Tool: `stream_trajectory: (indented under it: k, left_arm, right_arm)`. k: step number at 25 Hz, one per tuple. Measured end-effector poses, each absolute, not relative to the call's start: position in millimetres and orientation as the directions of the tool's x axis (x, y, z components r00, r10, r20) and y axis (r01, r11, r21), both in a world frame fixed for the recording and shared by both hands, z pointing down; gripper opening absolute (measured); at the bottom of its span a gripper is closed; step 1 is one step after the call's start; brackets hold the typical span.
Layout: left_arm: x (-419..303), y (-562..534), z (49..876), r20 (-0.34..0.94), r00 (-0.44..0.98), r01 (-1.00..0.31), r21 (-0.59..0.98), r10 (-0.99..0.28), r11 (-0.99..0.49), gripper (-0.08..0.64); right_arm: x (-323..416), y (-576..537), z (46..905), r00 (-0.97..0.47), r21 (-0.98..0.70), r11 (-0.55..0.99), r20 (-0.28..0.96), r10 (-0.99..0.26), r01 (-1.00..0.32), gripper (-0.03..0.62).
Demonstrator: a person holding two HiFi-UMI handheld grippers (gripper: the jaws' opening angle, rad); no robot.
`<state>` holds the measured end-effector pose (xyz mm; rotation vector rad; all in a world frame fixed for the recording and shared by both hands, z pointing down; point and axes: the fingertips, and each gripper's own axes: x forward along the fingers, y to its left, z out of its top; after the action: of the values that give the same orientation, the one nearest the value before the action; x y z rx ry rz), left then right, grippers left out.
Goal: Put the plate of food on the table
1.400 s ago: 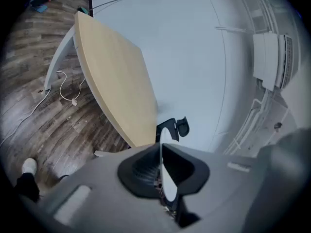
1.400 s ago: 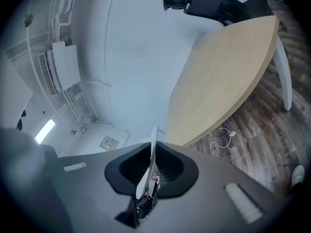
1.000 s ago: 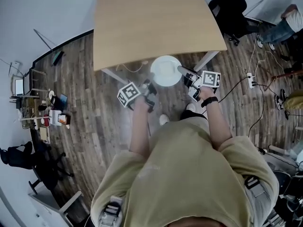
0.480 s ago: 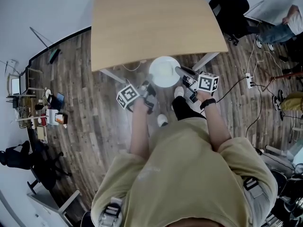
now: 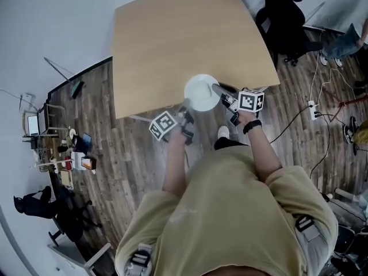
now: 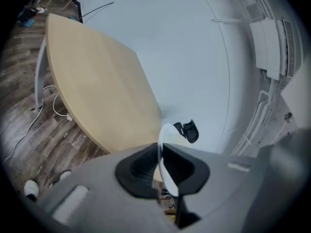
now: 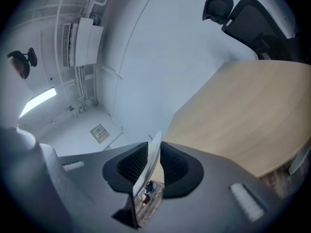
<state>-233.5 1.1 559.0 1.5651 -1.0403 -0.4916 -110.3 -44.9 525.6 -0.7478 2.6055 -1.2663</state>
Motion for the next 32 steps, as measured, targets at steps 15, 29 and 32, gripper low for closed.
stream_trajectory:
  k: [15, 29, 32]
  left_arm:
    - [-172, -95, 588, 0.308, 0.499, -0.44, 0.895, -0.81, 0.069, 0.018]
    - [-143, -175, 620, 0.404, 0.562, -0.536, 0.842, -0.722, 0.053, 0.017]
    - [-134, -204, 623, 0.427, 0.588, -0.569, 0.822, -0.687, 0.023, 0.017]
  right_arm:
    - [-42, -132, 591, -0.858, -0.825, 0.384, 0.216, -0.466, -0.416, 0.074]
    - [-11, -197, 629, -0.797, -0.834, 0.262, 0.3, -0.524, -0.486, 0.074]
    - [-2, -219, 634, -0.771, -0.825, 0.231, 0.33, -0.545, -0.516, 0.074]
